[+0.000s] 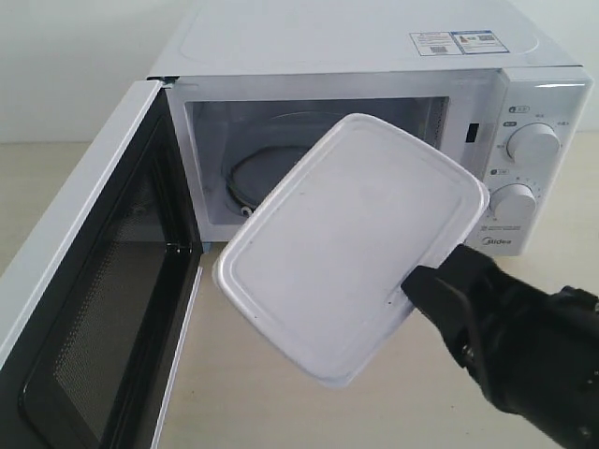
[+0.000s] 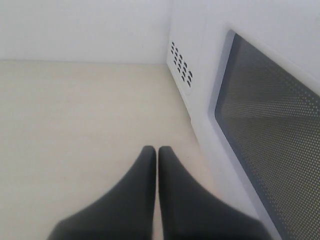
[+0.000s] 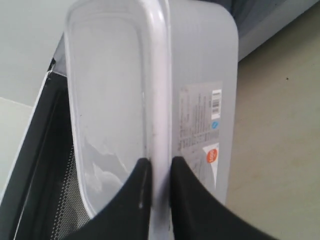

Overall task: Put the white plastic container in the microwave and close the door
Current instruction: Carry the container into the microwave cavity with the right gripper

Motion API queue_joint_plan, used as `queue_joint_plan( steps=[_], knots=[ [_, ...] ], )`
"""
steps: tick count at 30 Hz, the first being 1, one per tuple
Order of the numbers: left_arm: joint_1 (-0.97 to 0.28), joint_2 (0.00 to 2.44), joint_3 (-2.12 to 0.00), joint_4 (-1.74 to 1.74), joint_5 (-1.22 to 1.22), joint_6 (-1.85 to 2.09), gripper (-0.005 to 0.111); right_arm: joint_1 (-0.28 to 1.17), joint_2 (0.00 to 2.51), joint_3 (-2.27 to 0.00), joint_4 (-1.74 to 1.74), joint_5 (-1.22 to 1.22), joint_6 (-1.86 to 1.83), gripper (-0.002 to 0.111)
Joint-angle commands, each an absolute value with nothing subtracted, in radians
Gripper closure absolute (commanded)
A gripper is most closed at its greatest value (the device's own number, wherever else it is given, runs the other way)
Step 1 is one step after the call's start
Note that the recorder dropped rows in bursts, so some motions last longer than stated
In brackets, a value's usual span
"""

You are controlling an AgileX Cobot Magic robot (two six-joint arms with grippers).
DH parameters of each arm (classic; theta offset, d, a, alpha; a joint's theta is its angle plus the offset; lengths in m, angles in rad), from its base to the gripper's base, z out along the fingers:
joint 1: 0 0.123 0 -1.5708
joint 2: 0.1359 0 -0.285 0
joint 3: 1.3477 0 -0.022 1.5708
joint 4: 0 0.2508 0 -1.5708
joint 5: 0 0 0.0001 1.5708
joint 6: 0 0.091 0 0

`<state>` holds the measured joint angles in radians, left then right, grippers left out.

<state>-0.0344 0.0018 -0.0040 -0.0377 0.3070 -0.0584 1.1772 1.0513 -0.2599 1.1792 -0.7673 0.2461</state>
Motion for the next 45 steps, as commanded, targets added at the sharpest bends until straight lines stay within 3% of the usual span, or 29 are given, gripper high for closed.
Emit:
queue_joint_plan(
  steps=[1,17,45],
  knots=[
    [-0.031,0.0,0.0,-0.038,0.307,-0.06,0.103,1.21,1.212,-0.261,1.135,-0.903,0.453,0.108],
    [-0.031,0.0,0.0,-0.038,0.307,-0.06,0.103,1.205,1.634,-0.457,1.184,-1.099,0.69,0.108],
    [-0.031,0.0,0.0,-0.038,0.307,-0.06,0.103,0.876,1.865,-0.787,0.973,-0.956,0.83,0.108]
  ],
)
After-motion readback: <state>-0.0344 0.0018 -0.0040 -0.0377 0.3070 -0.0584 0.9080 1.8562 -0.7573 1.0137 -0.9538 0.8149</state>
